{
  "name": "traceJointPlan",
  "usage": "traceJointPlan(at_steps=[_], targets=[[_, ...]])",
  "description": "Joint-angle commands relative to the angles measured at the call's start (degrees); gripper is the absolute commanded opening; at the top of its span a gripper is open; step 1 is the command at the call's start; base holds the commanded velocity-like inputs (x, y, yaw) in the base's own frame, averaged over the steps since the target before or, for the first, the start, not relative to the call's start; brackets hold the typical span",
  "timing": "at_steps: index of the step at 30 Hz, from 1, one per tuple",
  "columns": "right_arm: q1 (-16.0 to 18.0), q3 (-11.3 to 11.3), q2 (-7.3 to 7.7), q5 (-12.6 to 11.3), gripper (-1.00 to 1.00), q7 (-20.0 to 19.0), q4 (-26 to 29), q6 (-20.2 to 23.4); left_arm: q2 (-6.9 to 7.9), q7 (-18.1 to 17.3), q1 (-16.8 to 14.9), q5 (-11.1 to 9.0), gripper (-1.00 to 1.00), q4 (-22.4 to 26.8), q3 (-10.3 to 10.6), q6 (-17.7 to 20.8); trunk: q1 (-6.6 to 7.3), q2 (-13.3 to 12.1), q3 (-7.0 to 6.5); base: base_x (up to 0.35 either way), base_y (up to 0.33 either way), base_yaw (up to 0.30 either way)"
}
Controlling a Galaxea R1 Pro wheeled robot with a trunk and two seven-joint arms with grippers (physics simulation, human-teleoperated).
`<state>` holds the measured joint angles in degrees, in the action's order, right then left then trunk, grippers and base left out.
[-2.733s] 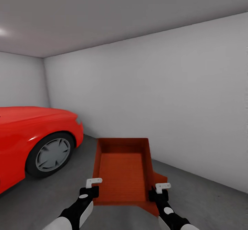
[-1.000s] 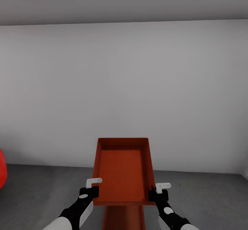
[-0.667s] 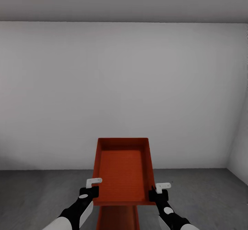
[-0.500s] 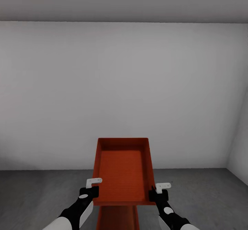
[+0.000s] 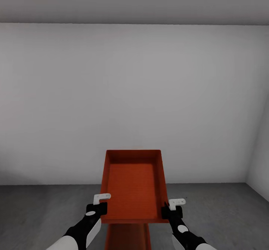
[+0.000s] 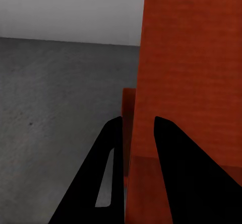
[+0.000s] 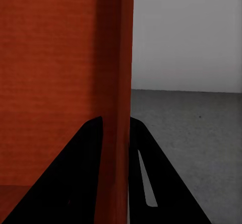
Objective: Move the two storage containers from the living room to the garage. In the garage, place one container on the floor and stack the other container on top of it (either order is fine).
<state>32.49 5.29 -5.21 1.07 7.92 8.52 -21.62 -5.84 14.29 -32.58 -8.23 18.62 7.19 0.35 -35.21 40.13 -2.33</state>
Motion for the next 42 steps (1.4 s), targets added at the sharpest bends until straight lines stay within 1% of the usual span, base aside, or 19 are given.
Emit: traceJointPlan(at_steps=[1, 7, 26, 31, 42], targets=[[0.0, -2.0, 0.24, 0.4, -1.00, 0.5, 0.1, -0.1, 0.56, 0.6, 0.0, -0.8, -1.00, 0.0, -0.6, 0.1, -0.01, 0.0, 0.01, 0.035, 0.121, 0.000], [0.0, -2.0, 0.29, 0.4, -1.00, 0.5, 0.1, -0.1, 0.56, 0.5, 0.0, -0.8, -1.00, 0.0, -0.6, 0.1, -0.01, 0.0, 0.01, 0.072, 0.183, 0.000], [0.0, -2.0, 0.29, 0.4, -1.00, 0.5, 0.1, -0.1, 0.59, 0.8, 0.0, -0.8, -1.00, 0.0, -0.7, 0.1, -0.01, 0.0, 0.01, 0.011, 0.007, 0.000], [0.0, -2.0, 0.29, 0.4, -1.00, 0.5, 0.1, -0.1, 0.62, 0.9, 0.0, -0.8, -1.00, 0.0, -0.7, 0.1, -0.01, 0.0, 0.01, 0.195, 0.000, 0.000], [0.0, -2.0, 0.29, 0.4, -1.00, 0.5, 0.2, -0.1, 0.65, 0.9, 0.0, -0.8, -1.00, 0.0, -0.6, 0.1, -0.01, 0.0, 0.01, 0.283, 0.000, 0.000]])
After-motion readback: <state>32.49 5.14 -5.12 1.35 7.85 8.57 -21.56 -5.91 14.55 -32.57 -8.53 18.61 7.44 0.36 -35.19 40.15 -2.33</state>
